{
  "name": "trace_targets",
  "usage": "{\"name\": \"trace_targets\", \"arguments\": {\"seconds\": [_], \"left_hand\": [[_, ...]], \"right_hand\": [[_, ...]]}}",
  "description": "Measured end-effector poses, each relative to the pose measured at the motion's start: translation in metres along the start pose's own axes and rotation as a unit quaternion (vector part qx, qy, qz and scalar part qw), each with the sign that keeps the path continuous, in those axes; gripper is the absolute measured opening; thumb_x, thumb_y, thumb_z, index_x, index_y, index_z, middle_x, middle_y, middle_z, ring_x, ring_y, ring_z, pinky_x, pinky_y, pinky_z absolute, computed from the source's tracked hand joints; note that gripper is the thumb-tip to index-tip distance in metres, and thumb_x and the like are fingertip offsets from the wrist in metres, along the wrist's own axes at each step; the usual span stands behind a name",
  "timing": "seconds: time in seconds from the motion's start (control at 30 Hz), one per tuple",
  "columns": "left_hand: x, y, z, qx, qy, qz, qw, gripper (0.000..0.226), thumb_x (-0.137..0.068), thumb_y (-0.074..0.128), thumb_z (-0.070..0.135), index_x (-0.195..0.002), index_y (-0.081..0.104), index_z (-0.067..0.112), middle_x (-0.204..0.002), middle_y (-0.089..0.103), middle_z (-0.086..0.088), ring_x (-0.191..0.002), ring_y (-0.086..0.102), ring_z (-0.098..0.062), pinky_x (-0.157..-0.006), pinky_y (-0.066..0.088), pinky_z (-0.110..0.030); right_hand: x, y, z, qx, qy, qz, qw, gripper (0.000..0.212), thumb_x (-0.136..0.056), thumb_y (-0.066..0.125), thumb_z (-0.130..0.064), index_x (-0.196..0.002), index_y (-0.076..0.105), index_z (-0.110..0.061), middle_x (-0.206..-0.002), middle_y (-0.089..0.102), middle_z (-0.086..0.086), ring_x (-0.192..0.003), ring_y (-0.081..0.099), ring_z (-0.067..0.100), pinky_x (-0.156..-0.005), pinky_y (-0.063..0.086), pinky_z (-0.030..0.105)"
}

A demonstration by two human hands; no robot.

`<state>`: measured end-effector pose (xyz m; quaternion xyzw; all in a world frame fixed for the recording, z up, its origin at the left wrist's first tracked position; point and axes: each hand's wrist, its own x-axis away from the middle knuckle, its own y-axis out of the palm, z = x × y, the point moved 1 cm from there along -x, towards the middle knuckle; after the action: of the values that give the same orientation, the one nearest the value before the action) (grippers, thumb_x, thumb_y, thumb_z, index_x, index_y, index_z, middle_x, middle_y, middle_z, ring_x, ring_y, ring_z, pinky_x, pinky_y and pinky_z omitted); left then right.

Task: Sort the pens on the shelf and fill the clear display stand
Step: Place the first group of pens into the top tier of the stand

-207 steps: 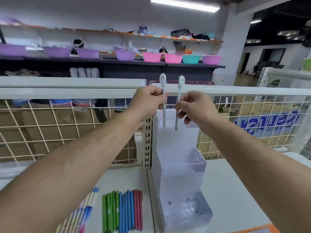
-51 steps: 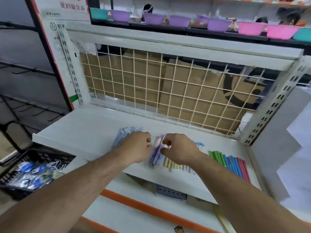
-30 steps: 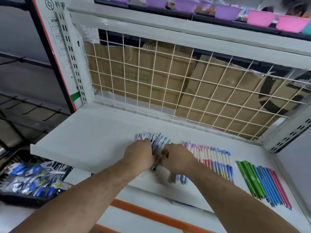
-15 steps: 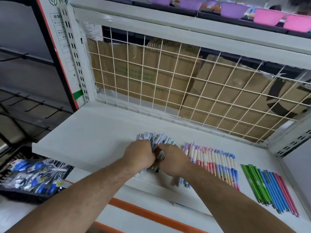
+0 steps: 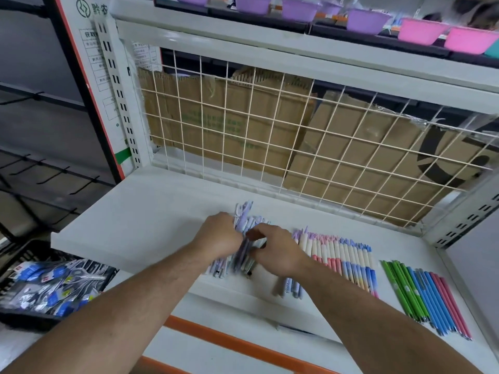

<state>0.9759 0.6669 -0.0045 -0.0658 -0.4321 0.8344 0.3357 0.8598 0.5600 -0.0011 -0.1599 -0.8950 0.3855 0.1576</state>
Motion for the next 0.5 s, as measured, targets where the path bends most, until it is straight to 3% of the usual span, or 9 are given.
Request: {"name": "trace_targets", "arguments": {"seconds": [0.13,0.2,0.33,0.5], "left_hand": [[0.001,-0.009,0.014,0.243,-0.033,-0.055,0.968,0.014,-0.085,0.071,0.017,-0.075,0.064,0.009,-0.062,0.052,-0.004,-0.056,0.046,-0.021,-0.053,0.034,-0.026],[0.005,-0.008,0.022,0.309,-0.027,-0.078,0.948,0.015,-0.088,0.071,0.015,-0.075,0.064,0.012,-0.054,0.05,0.001,-0.052,0.04,-0.017,-0.048,0.031,-0.025],[0.015,0.002,0.046,0.338,0.003,-0.126,0.933,0.014,-0.091,0.069,0.01,-0.077,0.065,0.011,-0.048,0.053,0.007,-0.051,0.037,-0.013,-0.045,0.029,-0.023],[0.038,0.018,0.089,0.295,0.075,-0.183,0.935,0.012,-0.091,0.069,0.013,-0.079,0.069,0.014,-0.057,0.062,0.007,-0.054,0.045,-0.009,-0.052,0.032,-0.025]], "right_hand": [[0.007,-0.015,0.001,-0.123,0.025,0.076,0.989,0.01,-0.094,0.066,-0.017,-0.104,0.069,-0.015,-0.093,0.071,-0.002,-0.077,0.067,0.016,-0.06,0.044,0.017],[0.015,-0.026,0.001,-0.181,0.053,0.109,0.976,0.01,-0.098,0.064,-0.02,-0.099,0.07,-0.012,-0.085,0.07,0.001,-0.066,0.068,0.014,-0.048,0.043,0.018],[0.035,-0.045,0.005,-0.24,0.083,0.174,0.951,0.015,-0.098,0.062,-0.023,-0.095,0.072,-0.012,-0.091,0.073,0.01,-0.057,0.064,0.008,-0.049,0.047,0.028],[0.072,-0.075,0.013,-0.262,0.086,0.232,0.933,0.013,-0.093,0.069,-0.016,-0.087,0.072,-0.006,-0.067,0.068,0.002,-0.052,0.054,0.01,-0.046,0.043,0.023]]}}
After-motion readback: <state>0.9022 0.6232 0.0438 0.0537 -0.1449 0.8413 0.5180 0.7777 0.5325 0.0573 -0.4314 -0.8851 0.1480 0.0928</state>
